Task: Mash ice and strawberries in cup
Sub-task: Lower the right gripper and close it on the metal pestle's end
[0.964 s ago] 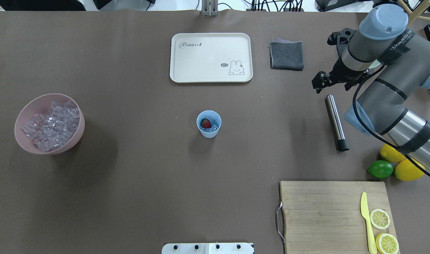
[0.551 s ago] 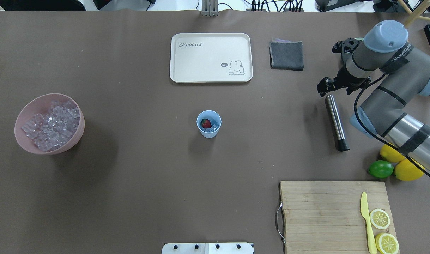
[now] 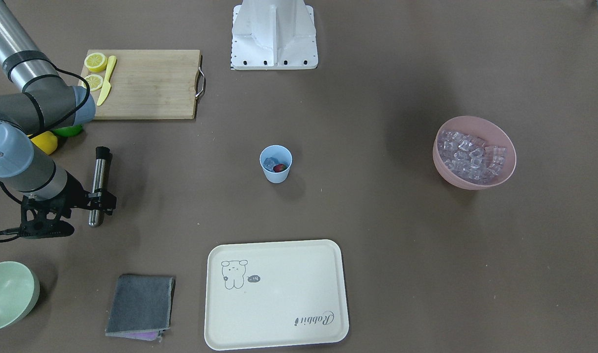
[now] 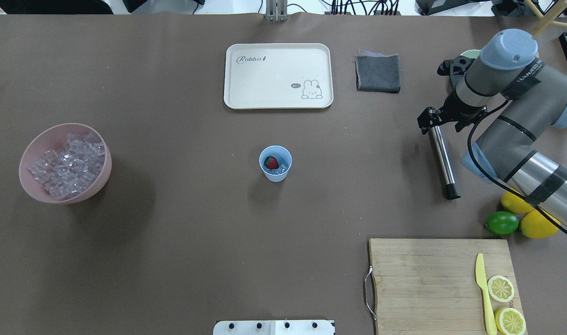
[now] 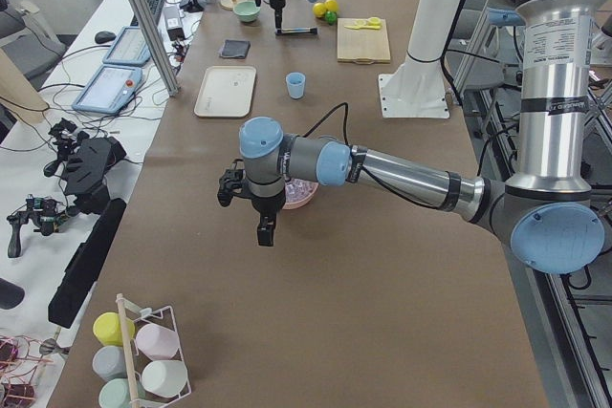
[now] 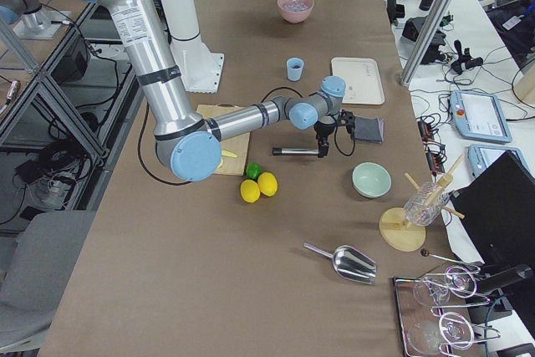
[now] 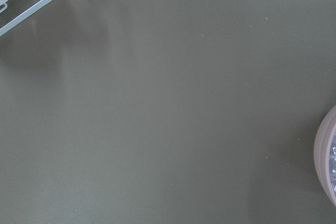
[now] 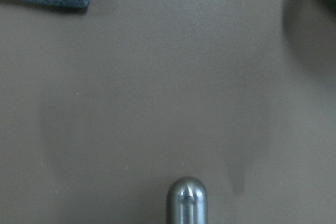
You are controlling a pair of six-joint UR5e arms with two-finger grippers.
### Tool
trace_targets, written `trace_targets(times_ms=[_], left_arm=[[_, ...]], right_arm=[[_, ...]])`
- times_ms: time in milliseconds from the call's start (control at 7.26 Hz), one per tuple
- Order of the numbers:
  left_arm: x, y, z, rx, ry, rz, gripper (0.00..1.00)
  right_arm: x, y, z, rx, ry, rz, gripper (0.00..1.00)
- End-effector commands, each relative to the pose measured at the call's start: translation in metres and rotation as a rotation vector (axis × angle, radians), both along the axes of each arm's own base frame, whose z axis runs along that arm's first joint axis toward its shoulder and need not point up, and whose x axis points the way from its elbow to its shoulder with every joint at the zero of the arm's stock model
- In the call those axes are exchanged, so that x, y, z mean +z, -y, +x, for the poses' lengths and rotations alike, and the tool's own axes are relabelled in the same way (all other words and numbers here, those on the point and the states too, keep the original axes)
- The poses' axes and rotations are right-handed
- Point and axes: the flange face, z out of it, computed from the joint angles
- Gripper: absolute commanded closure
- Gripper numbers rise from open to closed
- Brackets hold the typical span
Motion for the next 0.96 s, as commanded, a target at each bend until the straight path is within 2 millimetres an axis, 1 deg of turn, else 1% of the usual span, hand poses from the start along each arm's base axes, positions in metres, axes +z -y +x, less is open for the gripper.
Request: trace_targets(times_ms=[0,138,276,551,689,827], left_arm=[[0.001,0.000,0.000,0.000,0.000,0.002,0.02],[0.000,0.000,0.000,0.000,0.000,0.004,0.02],[0.000,0.001,0.000,0.000,0.000,0.004,0.02],[-0.001,0.002,-0.001,-0.003,0.026,0.013,0.02],[-0.001,0.002,-0.001,-0.003,0.026,0.013,0.02],[-0.002,0.002,-0.001,-0.003,0.026,0.015,0.02]], right_arm=[[0.006,-0.003,0.000,-0.002,-0.007,-0.013,0.07],[0.006,-0.006,-0.007,0.002,-0.014,-0.034,0.11],[-0.001,-0.012,-0.021,0.027,-0.007,-0.066,0.17],[0.001,-0.017,-0.022,0.023,-0.005,-0.067,0.19],[0.002,-0.016,-0.021,0.022,-0.005,-0.068,0.21],[0.004,-0.017,-0.021,0.015,-0.007,-0.063,0.22]])
